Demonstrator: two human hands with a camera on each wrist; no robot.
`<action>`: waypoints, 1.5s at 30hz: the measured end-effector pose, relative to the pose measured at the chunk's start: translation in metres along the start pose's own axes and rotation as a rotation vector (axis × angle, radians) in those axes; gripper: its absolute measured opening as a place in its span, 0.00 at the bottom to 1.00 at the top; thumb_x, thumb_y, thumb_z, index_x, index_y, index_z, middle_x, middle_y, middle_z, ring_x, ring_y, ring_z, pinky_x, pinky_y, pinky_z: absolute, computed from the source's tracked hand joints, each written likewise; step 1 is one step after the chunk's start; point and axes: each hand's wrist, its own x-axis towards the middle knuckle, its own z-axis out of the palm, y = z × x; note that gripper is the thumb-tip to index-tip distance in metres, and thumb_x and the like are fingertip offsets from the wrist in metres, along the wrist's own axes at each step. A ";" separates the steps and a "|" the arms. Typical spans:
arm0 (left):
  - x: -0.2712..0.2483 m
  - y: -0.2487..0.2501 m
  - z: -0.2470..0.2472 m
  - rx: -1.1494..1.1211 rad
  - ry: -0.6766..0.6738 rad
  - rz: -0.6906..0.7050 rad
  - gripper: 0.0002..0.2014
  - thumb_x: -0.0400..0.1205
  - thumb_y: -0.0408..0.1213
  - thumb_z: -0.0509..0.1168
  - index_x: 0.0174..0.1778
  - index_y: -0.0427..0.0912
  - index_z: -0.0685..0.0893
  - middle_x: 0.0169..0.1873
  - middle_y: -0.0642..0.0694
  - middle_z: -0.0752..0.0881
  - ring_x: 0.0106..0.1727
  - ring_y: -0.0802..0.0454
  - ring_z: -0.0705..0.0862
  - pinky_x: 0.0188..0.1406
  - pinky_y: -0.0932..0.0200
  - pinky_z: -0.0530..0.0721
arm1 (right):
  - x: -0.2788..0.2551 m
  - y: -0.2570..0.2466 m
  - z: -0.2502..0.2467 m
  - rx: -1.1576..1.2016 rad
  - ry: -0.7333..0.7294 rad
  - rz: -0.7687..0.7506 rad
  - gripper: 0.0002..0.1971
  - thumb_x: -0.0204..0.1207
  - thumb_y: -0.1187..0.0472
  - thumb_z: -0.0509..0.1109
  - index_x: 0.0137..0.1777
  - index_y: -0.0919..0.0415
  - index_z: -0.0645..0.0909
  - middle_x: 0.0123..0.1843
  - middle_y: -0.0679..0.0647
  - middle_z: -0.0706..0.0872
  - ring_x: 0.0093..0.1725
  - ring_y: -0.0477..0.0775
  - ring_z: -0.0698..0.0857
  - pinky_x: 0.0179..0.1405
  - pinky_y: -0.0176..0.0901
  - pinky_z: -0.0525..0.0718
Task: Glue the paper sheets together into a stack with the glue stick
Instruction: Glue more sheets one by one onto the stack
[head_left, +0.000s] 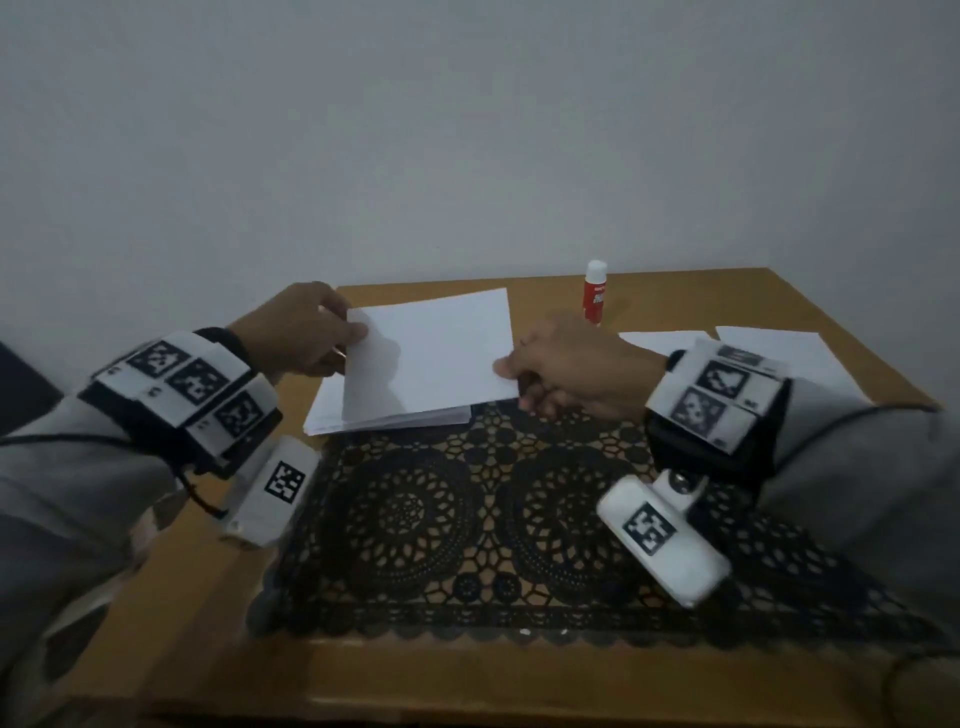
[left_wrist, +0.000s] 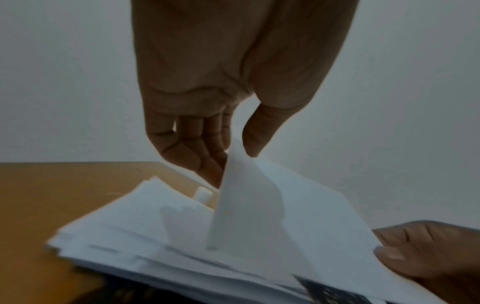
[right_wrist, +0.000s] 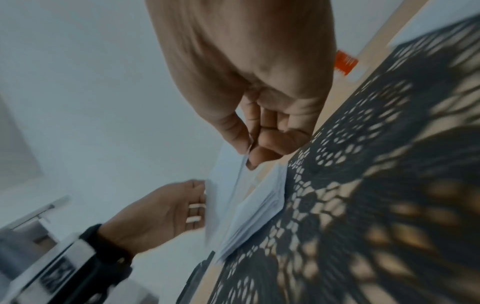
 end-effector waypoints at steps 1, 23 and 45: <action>0.006 -0.008 -0.001 -0.004 0.005 -0.063 0.05 0.83 0.33 0.66 0.50 0.38 0.76 0.40 0.37 0.85 0.37 0.44 0.85 0.39 0.53 0.83 | 0.011 -0.004 0.007 0.006 0.002 0.013 0.06 0.79 0.68 0.70 0.50 0.71 0.77 0.32 0.60 0.81 0.24 0.51 0.83 0.21 0.39 0.76; 0.023 -0.039 0.025 0.630 0.028 0.059 0.19 0.79 0.38 0.67 0.66 0.42 0.76 0.62 0.36 0.77 0.52 0.44 0.75 0.52 0.53 0.76 | 0.001 0.017 -0.016 -0.818 0.219 -0.297 0.12 0.79 0.56 0.66 0.39 0.63 0.77 0.38 0.57 0.83 0.38 0.57 0.83 0.34 0.47 0.80; -0.018 0.133 0.212 0.815 -0.512 0.700 0.32 0.79 0.54 0.67 0.78 0.49 0.69 0.74 0.48 0.74 0.73 0.47 0.72 0.74 0.50 0.71 | -0.035 0.096 -0.128 -1.016 0.474 -0.026 0.10 0.76 0.64 0.63 0.33 0.63 0.71 0.33 0.55 0.78 0.36 0.56 0.81 0.33 0.47 0.77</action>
